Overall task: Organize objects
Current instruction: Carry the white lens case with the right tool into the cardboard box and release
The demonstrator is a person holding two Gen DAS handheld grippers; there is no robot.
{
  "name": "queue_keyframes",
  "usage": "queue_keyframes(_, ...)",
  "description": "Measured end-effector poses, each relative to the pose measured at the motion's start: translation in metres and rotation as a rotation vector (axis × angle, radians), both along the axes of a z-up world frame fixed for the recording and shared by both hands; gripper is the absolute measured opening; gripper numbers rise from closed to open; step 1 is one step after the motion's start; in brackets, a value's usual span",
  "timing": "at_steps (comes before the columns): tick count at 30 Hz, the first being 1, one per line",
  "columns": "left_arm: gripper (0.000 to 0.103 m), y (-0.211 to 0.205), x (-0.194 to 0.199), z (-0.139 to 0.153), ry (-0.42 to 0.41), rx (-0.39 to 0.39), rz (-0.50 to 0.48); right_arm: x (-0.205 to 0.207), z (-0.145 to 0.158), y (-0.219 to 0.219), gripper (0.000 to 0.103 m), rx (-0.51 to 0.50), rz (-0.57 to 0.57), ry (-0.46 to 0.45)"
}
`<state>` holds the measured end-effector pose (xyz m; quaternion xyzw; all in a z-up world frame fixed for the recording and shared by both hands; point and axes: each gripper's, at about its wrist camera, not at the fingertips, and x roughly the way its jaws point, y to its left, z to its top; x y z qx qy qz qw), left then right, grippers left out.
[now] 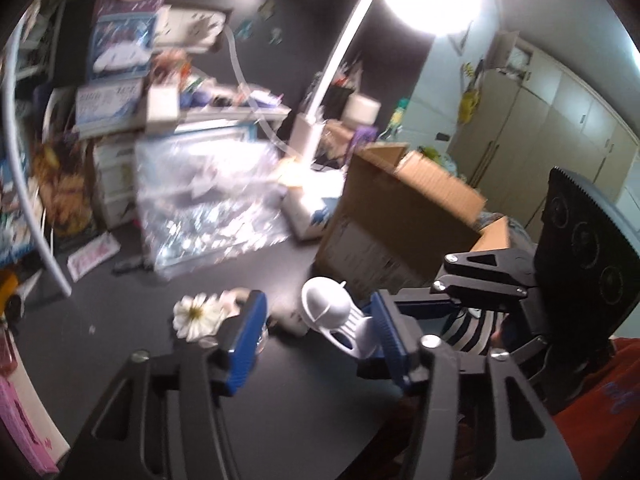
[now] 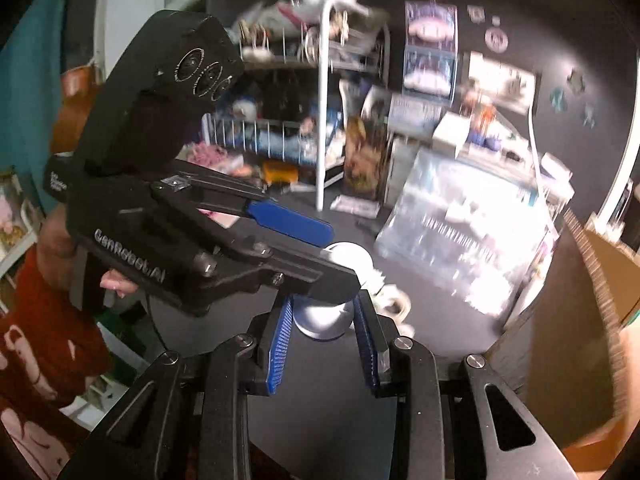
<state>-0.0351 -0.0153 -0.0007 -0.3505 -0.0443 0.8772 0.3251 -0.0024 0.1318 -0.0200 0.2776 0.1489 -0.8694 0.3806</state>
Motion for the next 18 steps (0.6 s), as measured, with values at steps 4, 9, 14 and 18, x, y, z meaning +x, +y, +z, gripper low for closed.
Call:
queue_keyframes(4, 0.04, 0.019, -0.005, 0.026, 0.027, 0.019, -0.049, 0.006, 0.021, 0.013, 0.026, -0.01, -0.006, 0.066)
queue_keyframes(9, 0.034, 0.052, -0.019, 0.054, 0.056, 0.026, -0.105, 0.005, 0.044, 0.039, 0.026, -0.022, -0.051, 0.13)
queue_keyframes(14, 0.032, 0.094, -0.041, 0.07, 0.059, 0.011, -0.156, -0.006, 0.06, 0.077, 0.026, -0.043, -0.116, 0.138)
queue_keyframes(18, 0.032, 0.126, -0.063, 0.073, 0.037, -0.008, -0.196, -0.02, 0.066, 0.104, 0.026, -0.038, -0.171, 0.124)
